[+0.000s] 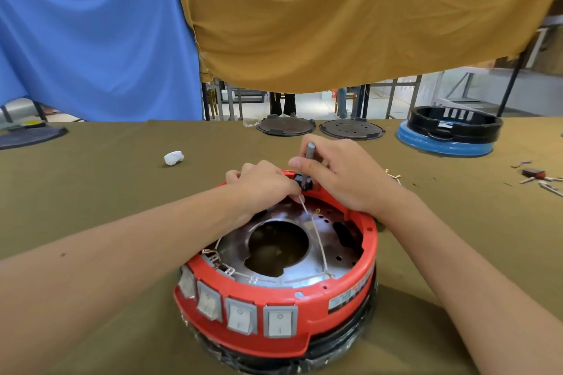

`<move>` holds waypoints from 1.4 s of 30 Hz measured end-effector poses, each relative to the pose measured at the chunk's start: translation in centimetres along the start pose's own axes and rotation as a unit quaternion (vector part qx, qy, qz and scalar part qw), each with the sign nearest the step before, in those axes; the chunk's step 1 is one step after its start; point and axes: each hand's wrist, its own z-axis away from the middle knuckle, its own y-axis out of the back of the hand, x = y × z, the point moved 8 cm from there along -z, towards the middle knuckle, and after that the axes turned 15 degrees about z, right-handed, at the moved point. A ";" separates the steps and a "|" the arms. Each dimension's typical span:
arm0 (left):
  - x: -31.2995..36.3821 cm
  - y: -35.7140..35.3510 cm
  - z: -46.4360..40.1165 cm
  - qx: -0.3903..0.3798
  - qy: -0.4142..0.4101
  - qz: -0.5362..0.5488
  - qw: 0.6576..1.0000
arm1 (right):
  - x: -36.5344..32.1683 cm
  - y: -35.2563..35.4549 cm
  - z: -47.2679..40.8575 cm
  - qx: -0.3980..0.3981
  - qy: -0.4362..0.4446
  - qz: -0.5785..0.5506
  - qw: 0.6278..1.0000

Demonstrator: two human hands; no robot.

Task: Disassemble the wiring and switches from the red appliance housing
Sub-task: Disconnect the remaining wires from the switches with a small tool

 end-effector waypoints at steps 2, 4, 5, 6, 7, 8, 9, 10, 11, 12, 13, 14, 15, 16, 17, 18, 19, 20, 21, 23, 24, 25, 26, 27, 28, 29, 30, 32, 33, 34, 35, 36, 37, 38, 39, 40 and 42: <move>-0.1 -0.1 -0.1 0.000 0.003 0.000 1.000 | 0.0 0.1 0.1 0.005 0.000 -0.011 1.000; -0.1 -0.1 -0.2 0.000 0.003 -0.005 1.000 | 0.1 0.2 0.1 0.010 -0.011 -0.032 0.999; -0.1 -0.1 -0.2 -0.001 0.001 -0.006 1.000 | 0.3 0.2 0.2 0.012 -0.020 -0.046 0.999; -0.2 -0.1 -0.3 0.000 0.000 -0.007 1.000 | 0.4 0.1 0.2 0.014 -0.031 -0.063 0.997; -0.2 -0.1 -0.4 -0.001 -0.001 -0.008 1.000 | 0.6 0.0 0.2 0.016 -0.042 -0.085 0.995; -0.3 -0.1 -0.5 -0.001 -0.002 -0.010 1.000 | 0.9 -0.1 0.3 0.018 -0.053 -0.113 0.992; -0.3 -0.2 -0.5 -0.003 -0.005 -0.012 1.000 | 1.2 -0.1 0.3 0.021 -0.064 -0.141 0.988; -0.3 -0.2 -0.6 -0.005 -0.008 -0.013 1.000 | 1.4 -0.2 0.3 0.023 -0.074 -0.165 0.983; -0.3 -0.2 -0.6 -0.007 -0.010 -0.013 1.000 | 1.6 -0.3 0.4 0.024 -0.082 -0.182 0.979; -0.2 -0.3 -0.6 -0.008 -0.011 -0.012 1.000 | 1.8 -0.4 0.4 0.024 -0.091 -0.195 0.976; -0.2 -0.3 -0.6 -0.009 -0.012 -0.012 1.000 | 2.0 -0.5 0.4 0.024 -0.100 -0.205 0.973; -0.2 -0.2 -0.6 -0.009 -0.012 -0.013 1.000 | 2.2 -0.6 0.4 0.024 -0.107 -0.214 0.971; -0.1 -0.3 -0.6 -0.010 -0.013 -0.014 1.000 | 2.3 -0.6 0.4 0.025 -0.111 -0.218 0.969; -0.1 -0.3 -0.6 -0.012 -0.016 -0.015 1.000 | 2.3 -0.6 0.5 0.026 -0.112 -0.214 0.970; -0.1 -0.3 -0.6 -0.013 -0.018 -0.015 1.000 | 2.2 -0.5 0.5 0.028 -0.107 -0.202 0.973; 0.0 -0.3 -0.5 -0.013 -0.018 -0.015 1.000 | 2.0 -0.3 0.5 0.030 -0.098 -0.183 0.978; -0.1 -0.3 -0.5 -0.011 -0.018 -0.016 1.000 | 1.7 -0.2 0.5 0.030 -0.085 -0.160 0.983; 0.0 -0.3 -0.5 -0.008 -0.016 -0.018 1.000 | 1.3 0.0 0.5 0.029 -0.071 -0.134 0.988; -0.1 -0.2 -0.4 -0.005 -0.014 -0.019 1.000 | 1.0 0.1 0.4 0.025 -0.059 -0.113 0.992; -0.1 -0.2 -0.5 -0.004 -0.011 -0.019 1.000 | 0.7 0.1 0.3 0.018 -0.045 -0.092 0.995; -0.1 -0.2 -0.5 -0.004 -0.011 -0.017 1.000 | 0.6 0.1 0.3 0.017 -0.043 -0.091 0.995; -0.1 -0.2 -0.5 -0.004 -0.011 -0.013 1.000 | 0.7 0.1 0.3 0.018 -0.046 -0.098 0.994; -0.1 -0.2 -0.5 -0.004 -0.012 -0.012 1.000 | 0.8 0.0 0.3 0.019 -0.053 -0.112 0.992; -0.1 -0.3 -0.5 -0.005 -0.013 -0.014 1.000 | 1.0 0.0 0.3 0.019 -0.061 -0.128 0.990; 0.0 -0.3 -0.5 -0.006 -0.015 -0.019 1.000 | 1.1 0.0 0.3 0.020 -0.068 -0.142 0.987; 0.0 -0.3 -0.5 -0.006 -0.016 -0.022 1.000 | 1.2 -0.1 0.3 0.021 -0.074 -0.152 0.985; 0.0 -0.3 -0.5 -0.007 -0.016 -0.022 1.000 | 1.3 -0.1 0.3 0.022 -0.080 -0.162 0.983; 0.0 -0.3 -0.5 -0.009 -0.017 -0.016 1.000 | 1.5 -0.2 0.3 0.025 -0.093 -0.183 0.978; 0.0 -0.3 -0.5 -0.010 -0.019 -0.017 1.000 | 1.6 -0.3 0.4 0.025 -0.099 -0.190 0.976; 0.1 -0.3 -0.5 -0.009 -0.022 -0.020 1.000 | 1.8 -0.3 0.4 0.024 -0.105 -0.198 0.974; 0.1 -0.2 -0.5 -0.008 -0.024 -0.022 0.999 | 1.9 -0.4 0.4 0.022 -0.113 -0.210 0.971; 0.1 -0.2 -0.5 -0.008 -0.026 -0.022 0.999 | 2.0 -0.5 0.4 0.021 -0.120 -0.224 0.967; 0.1 -0.2 -0.5 -0.009 -0.027 -0.021 0.999 | 2.1 -0.5 0.5 0.021 -0.125 -0.233 0.964; 0.2 -0.2 -0.5 -0.011 -0.028 -0.022 0.999 | 2.2 -0.5 0.5 0.022 -0.126 -0.231 0.964; 0.2 -0.3 -0.4 -0.013 -0.029 -0.025 0.999 | 2.1 -0.5 0.5 0.022 -0.123 -0.222 0.967; 0.2 -0.2 -0.4 -0.014 -0.029 -0.027 0.999 | 1.9 -0.4 0.6 0.022 -0.116 -0.209 0.971; 0.1 -0.2 -0.3 -0.013 -0.025 -0.022 0.999 | 1.6 -0.1 0.6 0.027 -0.098 -0.180 0.978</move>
